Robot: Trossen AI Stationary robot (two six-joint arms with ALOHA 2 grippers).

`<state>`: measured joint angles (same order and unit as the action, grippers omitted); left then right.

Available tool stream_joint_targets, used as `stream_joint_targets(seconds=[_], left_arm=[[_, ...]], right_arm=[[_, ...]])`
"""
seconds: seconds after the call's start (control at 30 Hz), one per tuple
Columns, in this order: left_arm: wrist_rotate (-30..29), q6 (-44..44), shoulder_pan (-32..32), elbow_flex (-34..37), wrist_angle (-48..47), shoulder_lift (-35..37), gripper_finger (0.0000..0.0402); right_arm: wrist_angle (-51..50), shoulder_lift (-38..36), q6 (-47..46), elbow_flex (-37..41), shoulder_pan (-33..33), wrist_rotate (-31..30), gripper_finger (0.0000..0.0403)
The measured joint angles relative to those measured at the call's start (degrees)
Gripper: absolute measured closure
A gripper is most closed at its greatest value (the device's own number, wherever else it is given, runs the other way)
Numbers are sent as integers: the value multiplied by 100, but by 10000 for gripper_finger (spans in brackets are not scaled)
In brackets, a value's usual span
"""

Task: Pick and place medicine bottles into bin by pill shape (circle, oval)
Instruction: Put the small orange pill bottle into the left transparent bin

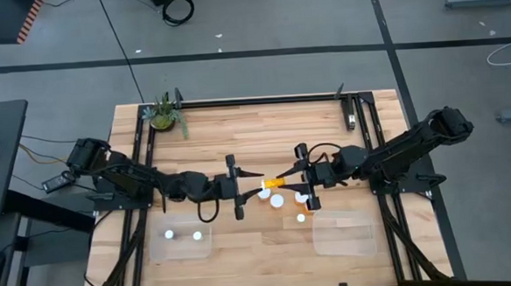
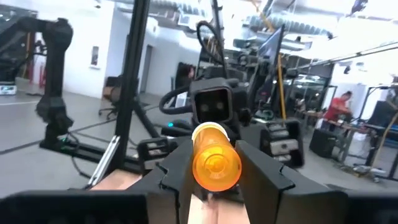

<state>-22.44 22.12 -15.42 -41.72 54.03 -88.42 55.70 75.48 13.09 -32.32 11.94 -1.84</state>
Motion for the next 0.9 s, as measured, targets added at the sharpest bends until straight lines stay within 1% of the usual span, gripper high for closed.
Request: stream_joint_targets(seconds=[0.07,0.17,0.33,0.53,0.63,0.77,0.9], left_arm=[[19,234,-28,0,275,0,221],[27,324,-33,-4,508,0,223],[127,84,-13,-109,317,-5,221],[132,148,-13,-259,289,-42,193],[132,167,-13,-262,259,-42,186],[132,152,-13,-262,263,-42,186],[132,156,-13,-262,297,-42,198]], right_arm=[[91,0,23,0,-16,-9,284],[105,2,44,0,-28,-14,284],[122,2,45,0,-29,-12,284],[122,2,56,0,-30,-12,284],[120,2,56,0,-30,-12,284],[107,2,56,0,-30,-12,284],[107,2,80,0,-30,-12,282]])
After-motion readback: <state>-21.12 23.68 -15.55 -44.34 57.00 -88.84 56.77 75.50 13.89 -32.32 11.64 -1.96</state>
